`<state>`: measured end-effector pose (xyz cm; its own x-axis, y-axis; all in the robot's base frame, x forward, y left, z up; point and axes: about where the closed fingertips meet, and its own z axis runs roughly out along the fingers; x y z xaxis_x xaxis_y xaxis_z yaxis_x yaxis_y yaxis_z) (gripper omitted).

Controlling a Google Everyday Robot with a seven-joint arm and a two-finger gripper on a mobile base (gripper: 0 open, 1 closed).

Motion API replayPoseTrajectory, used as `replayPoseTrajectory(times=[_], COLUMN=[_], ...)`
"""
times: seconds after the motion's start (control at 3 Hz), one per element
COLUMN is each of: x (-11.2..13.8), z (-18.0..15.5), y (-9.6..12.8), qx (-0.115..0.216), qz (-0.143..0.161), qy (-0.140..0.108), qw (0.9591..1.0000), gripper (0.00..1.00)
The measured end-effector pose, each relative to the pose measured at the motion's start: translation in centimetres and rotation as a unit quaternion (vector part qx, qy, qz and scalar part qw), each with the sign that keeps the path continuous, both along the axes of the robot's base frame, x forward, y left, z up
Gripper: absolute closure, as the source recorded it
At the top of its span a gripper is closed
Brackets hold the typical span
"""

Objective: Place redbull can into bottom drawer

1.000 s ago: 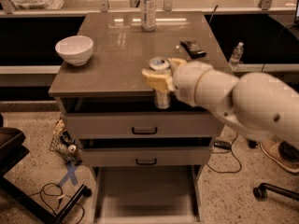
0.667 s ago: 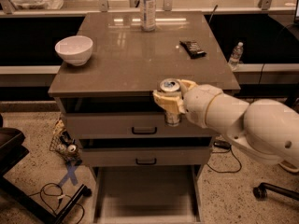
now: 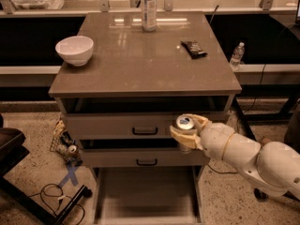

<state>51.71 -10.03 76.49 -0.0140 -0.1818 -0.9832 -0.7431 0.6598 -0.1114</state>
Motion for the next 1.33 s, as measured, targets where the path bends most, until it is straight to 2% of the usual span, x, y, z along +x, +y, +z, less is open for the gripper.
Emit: replayPoseTrajectory(times=[0.33, 0.67, 1.0, 1.33], x=[-0.5, -0.2, 0.2, 0.4], z=[-3.3, -4.1, -9.5, -20.0], y=[-1.1, -0.5, 1.0, 2.9], qx=[0.018, 0.024, 0.039, 0.049], qz=[0.024, 0.027, 0.042, 0.099], qy=[0.006, 0.011, 0.034, 0.046], qw=[0.9995, 0.9993, 0.9978, 0.9928], gripper=[1.00, 1.00, 1.00, 1.00])
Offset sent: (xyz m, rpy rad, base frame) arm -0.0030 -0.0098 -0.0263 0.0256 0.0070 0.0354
